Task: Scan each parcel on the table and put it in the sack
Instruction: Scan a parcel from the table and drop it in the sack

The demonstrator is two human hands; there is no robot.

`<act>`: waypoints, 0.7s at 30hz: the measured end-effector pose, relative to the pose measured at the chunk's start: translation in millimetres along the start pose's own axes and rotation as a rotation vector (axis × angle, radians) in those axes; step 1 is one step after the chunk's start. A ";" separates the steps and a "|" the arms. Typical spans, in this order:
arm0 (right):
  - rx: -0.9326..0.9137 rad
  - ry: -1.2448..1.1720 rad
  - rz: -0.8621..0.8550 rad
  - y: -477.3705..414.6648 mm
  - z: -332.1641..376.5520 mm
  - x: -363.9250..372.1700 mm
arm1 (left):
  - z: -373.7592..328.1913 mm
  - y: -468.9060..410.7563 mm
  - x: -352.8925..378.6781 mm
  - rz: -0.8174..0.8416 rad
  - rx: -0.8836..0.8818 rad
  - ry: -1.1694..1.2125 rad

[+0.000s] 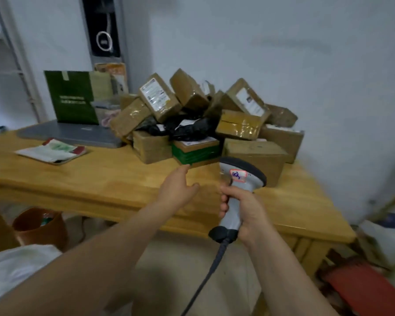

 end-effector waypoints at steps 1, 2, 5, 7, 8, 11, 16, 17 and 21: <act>-0.020 -0.015 -0.015 -1.5 8.5 -12.7 | -15.4 -12.4 6.3 0.010 0.031 0.016; -0.038 -0.028 -0.028 -2.8 15.6 -24.7 | -30.4 -24.3 11.8 0.024 0.059 0.032; -0.099 -0.051 -0.084 -6.2 33.2 -57.4 | -72.7 -61.2 25.0 0.018 0.174 0.053; -0.130 -0.069 -0.120 -8.8 41.3 -75.6 | -92.5 -83.2 31.6 -0.003 0.207 0.084; -0.141 -0.075 -0.133 -10.1 44.3 -83.4 | -98.6 -94.4 35.3 -0.006 0.204 0.087; -0.163 -0.078 -0.169 -11.9 50.6 -102.7 | -105.5 -122.8 41.9 0.059 0.147 0.112; -0.198 -0.082 -0.209 -7.8 54.3 -121.4 | -110.1 -125.9 25.4 0.287 0.099 0.281; -0.202 -0.085 -0.214 -5.9 54.6 -123.2 | -112.9 -118.0 21.8 0.323 0.125 0.240; -0.225 -0.082 -0.261 1.5 51.8 -131.6 | -115.2 -75.1 19.6 0.272 0.248 -0.081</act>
Point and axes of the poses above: each hand's wrist, its own y-axis away from the middle knuckle, its own x-axis out of the palm, z = x × y, the point moved 3 cm from there along -y, towards the middle knuckle, and after that the axes turned 8 degrees about z, right-handed, at the moved point
